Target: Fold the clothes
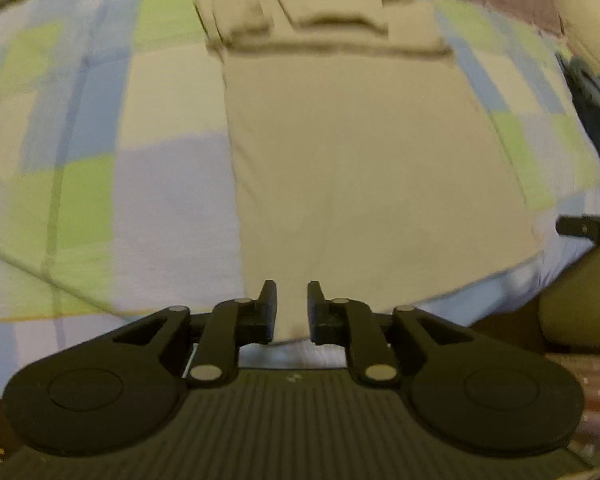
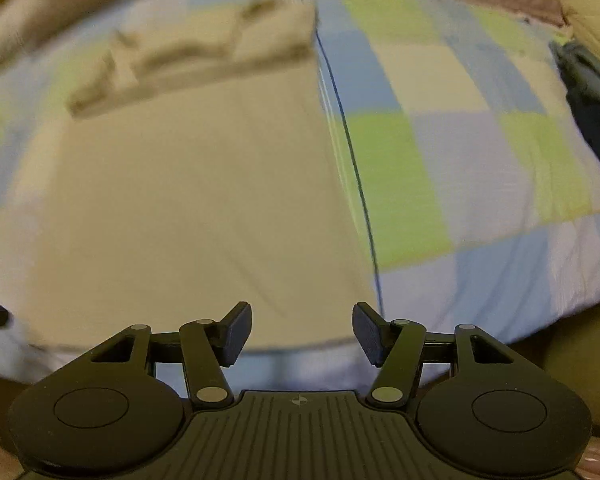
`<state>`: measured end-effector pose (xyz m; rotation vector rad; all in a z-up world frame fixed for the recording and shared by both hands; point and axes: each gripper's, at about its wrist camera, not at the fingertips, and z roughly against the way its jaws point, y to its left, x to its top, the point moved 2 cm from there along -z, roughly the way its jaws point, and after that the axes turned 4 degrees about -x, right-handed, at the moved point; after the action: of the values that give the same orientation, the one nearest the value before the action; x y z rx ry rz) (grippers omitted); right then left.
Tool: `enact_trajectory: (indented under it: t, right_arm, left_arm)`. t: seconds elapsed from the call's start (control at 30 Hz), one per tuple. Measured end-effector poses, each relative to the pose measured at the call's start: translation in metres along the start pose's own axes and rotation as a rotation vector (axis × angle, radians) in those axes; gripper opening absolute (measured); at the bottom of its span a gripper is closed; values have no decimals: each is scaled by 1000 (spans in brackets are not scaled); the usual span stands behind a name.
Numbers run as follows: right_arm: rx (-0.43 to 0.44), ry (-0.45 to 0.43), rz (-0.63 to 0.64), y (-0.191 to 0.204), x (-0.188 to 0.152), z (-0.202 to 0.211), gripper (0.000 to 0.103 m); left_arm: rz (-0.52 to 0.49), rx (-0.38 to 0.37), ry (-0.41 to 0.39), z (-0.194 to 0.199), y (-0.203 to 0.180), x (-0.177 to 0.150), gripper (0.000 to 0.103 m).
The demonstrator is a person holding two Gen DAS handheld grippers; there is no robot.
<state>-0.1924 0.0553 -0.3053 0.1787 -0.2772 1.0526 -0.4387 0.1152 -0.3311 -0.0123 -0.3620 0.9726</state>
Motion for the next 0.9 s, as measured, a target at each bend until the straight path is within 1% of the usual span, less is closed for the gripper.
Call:
enact_trajectory:
  t: [0.07, 0.13, 0.17, 0.23, 0.3, 0.37, 0.43, 0.5, 0.63, 0.77, 0.9]
  right_arm:
    - [24, -22, 14, 3, 3, 20, 59]
    - [37, -28, 51, 7, 2, 36, 60]
    - [41, -27, 71, 10, -2, 42, 59]
    - [56, -22, 109, 10, -16, 53, 59]
    - [73, -27, 139, 5, -31, 62, 59]
    - [82, -31, 156, -5, -42, 71, 60]
    - [92, -42, 175, -14, -52, 81, 60]
    - [96, -61, 195, -27, -63, 93, 60]
    - [97, -83, 205, -55, -86, 116, 60]
    - [100, -87, 225, -72, -102, 131, 60]
    - [118, -119, 278, -72, -112, 147, 60]
  left_arm:
    - [20, 37, -34, 20, -9, 6, 18]
    - [44, 69, -62, 37, -18, 6, 20]
    - [63, 82, -73, 43, -23, 5, 23]
    - [109, 98, -91, 56, -36, -2, 26]
    - [154, 103, -107, 67, -50, -12, 27]
    - [172, 119, -130, 79, -67, -27, 28]
    - [178, 144, -144, 87, -84, -44, 30]
    - [184, 169, -147, 93, -102, -63, 31]
    - [192, 189, -156, 105, -134, -96, 31]
    - [207, 209, -207, 124, -155, -115, 31]
    - [225, 228, -252, 143, -168, -128, 31]
